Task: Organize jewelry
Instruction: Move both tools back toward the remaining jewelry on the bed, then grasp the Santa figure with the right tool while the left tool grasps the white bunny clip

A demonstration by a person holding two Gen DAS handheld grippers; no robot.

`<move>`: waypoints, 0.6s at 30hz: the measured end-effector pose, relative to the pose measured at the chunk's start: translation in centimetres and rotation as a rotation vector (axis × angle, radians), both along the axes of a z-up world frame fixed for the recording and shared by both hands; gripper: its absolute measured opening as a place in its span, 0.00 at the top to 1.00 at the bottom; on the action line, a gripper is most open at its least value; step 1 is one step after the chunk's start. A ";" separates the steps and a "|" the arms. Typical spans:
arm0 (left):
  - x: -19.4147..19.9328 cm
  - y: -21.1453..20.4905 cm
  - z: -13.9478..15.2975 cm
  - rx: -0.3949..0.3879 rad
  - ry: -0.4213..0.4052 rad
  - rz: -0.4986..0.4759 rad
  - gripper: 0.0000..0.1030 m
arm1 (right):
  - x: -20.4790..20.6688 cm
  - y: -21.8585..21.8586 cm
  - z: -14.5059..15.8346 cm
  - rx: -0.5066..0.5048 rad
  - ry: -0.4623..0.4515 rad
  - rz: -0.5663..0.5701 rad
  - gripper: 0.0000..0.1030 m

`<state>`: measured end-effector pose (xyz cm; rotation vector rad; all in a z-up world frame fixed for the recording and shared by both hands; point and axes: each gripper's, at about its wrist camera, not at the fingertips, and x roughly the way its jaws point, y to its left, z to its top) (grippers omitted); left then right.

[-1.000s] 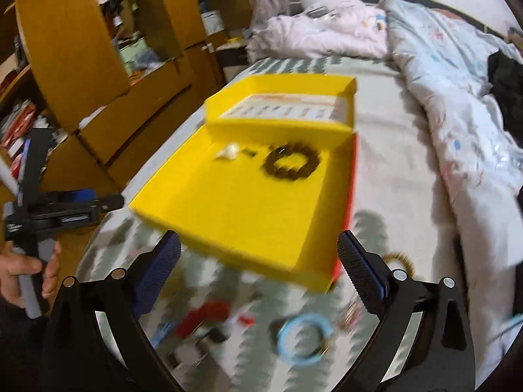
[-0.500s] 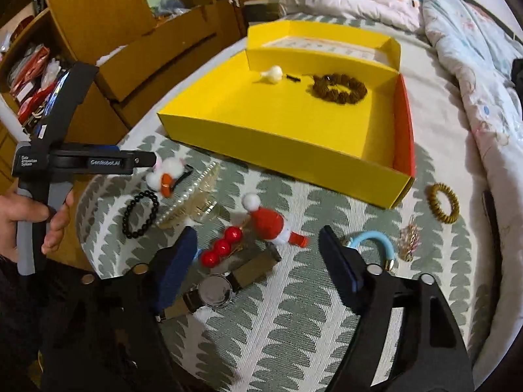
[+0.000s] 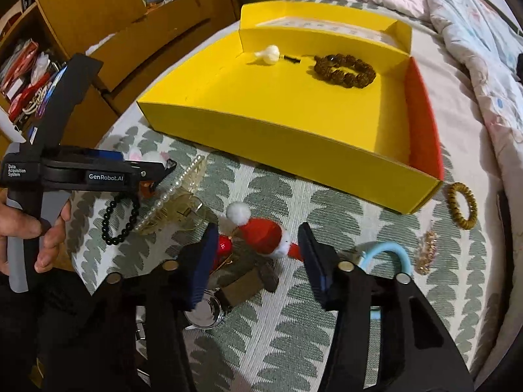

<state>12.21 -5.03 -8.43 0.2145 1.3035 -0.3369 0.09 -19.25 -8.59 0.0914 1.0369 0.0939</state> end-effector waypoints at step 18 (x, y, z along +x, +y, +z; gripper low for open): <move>1.1 0.1 -1.2 -0.041 0.069 0.016 0.55 | 1.5 -0.7 -1.4 0.052 0.036 -0.020 0.87</move>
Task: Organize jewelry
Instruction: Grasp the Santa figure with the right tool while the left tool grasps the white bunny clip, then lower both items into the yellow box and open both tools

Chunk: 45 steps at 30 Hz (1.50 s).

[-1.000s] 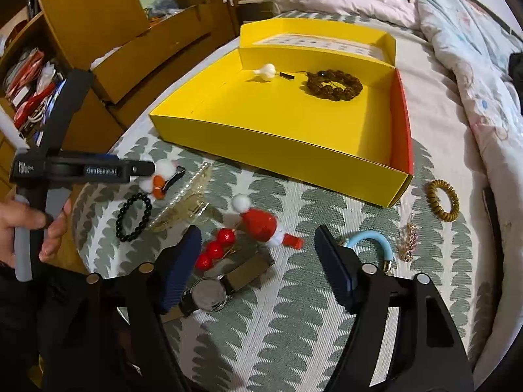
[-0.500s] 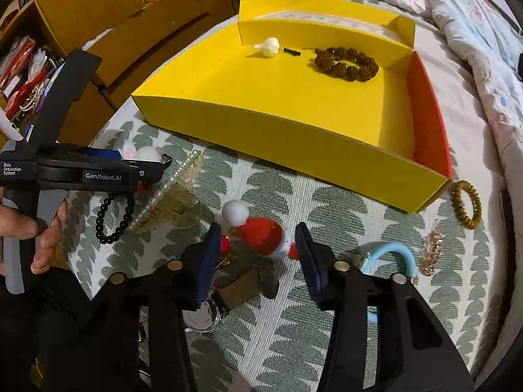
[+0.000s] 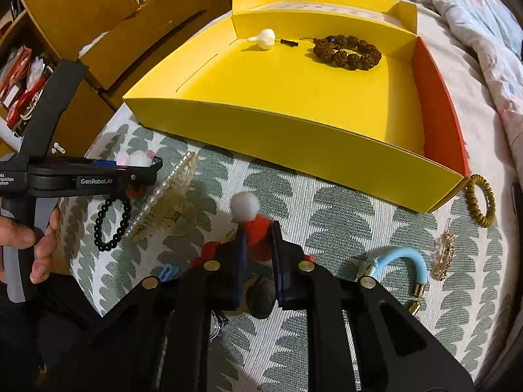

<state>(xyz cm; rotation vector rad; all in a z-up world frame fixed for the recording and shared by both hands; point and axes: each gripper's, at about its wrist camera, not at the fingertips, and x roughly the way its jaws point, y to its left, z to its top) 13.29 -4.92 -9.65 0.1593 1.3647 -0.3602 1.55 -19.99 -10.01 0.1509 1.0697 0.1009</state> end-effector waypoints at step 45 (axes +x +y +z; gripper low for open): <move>10.6 -6.9 6.2 -0.198 -0.069 0.009 0.61 | 13.2 -7.7 5.0 0.100 -0.107 -0.057 0.91</move>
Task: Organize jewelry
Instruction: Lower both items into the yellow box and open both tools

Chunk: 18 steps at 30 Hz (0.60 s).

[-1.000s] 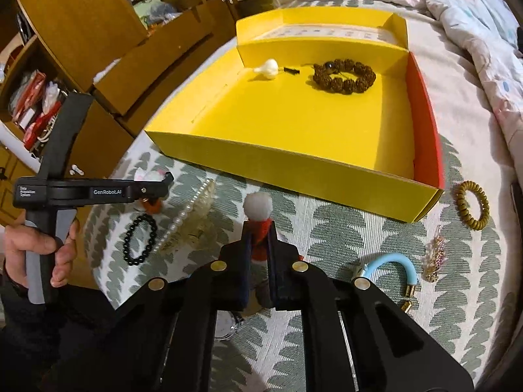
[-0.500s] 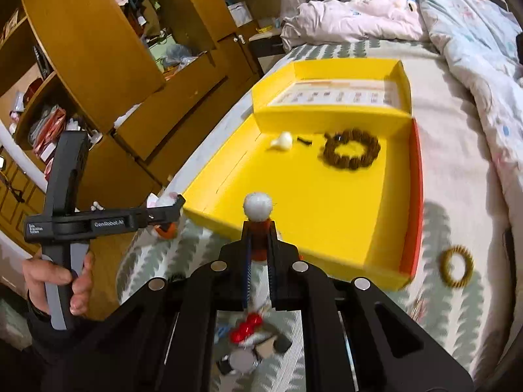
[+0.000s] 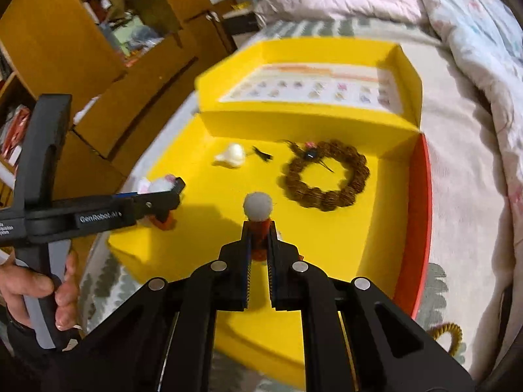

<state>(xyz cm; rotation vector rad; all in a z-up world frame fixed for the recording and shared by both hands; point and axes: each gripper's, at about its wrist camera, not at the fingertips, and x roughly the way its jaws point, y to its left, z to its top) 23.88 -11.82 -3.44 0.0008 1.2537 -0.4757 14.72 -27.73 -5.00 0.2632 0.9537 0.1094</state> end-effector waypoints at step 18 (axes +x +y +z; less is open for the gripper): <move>3.3 -3.5 -4.0 0.058 0.053 -0.025 0.59 | 3.5 -1.8 -3.5 -0.043 0.069 -0.004 0.83</move>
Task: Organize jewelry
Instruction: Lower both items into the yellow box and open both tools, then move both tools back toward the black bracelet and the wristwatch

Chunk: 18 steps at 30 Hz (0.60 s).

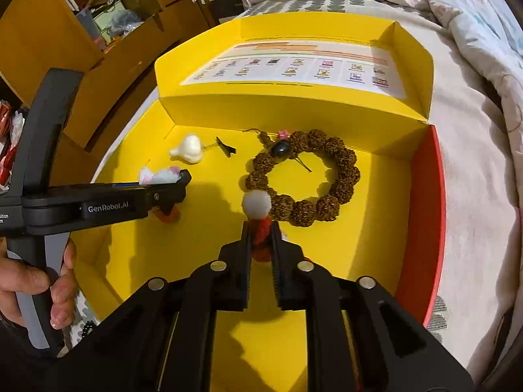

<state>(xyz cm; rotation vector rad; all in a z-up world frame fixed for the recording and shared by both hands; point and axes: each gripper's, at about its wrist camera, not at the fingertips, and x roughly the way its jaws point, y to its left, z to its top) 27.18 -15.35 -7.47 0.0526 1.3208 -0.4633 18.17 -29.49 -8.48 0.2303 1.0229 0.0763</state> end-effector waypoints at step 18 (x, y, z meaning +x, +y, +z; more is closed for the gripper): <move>-2.8 3.8 4.4 -0.012 -0.118 0.020 0.33 | -2.1 0.6 4.2 -0.058 -0.082 -0.022 0.29</move>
